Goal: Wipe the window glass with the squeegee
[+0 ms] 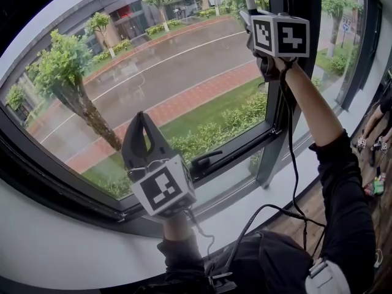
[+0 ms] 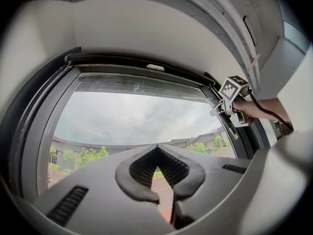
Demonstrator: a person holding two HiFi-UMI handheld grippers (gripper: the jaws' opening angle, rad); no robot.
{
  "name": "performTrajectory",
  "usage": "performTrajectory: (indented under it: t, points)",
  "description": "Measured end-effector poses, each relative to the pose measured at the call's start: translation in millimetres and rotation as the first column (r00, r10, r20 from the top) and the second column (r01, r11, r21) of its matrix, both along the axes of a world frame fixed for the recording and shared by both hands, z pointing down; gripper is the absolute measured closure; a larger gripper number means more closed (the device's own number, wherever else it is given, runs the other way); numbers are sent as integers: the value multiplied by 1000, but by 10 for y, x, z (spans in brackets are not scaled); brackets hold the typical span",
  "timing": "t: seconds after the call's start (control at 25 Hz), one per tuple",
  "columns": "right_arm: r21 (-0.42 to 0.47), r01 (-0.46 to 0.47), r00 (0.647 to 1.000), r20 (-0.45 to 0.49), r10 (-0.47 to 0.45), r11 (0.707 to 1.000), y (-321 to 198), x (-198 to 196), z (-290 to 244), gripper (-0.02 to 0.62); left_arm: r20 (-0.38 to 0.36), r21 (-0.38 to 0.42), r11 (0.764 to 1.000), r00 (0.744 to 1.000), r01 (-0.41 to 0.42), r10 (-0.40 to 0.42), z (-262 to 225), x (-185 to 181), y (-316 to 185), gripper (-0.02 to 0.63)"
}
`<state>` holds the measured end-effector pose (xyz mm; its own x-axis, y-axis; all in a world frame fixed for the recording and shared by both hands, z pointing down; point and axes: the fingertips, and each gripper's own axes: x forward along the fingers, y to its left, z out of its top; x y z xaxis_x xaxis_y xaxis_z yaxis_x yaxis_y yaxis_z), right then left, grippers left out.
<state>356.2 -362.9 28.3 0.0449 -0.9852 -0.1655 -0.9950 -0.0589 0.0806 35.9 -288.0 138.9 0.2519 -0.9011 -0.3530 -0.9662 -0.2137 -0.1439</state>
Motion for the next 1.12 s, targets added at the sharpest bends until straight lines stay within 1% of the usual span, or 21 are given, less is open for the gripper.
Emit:
performTrajectory:
  t: [0.28, 0.84, 1.12]
  points:
    - [-28, -13, 1000, -9, 12, 1000, 33, 30, 194, 523, 0, -17, 1000, 1000, 0, 0, 113, 0, 37, 606]
    - [-90, -5, 1000, 11, 6, 996, 96, -6, 603, 523, 1, -60, 998, 1000, 1, -1, 337, -47, 134, 606]
    - [-117, -5, 1000, 15, 7, 993, 120, -12, 802, 523, -5, -77, 997, 1000, -27, 27, 398, 46, 195, 606]
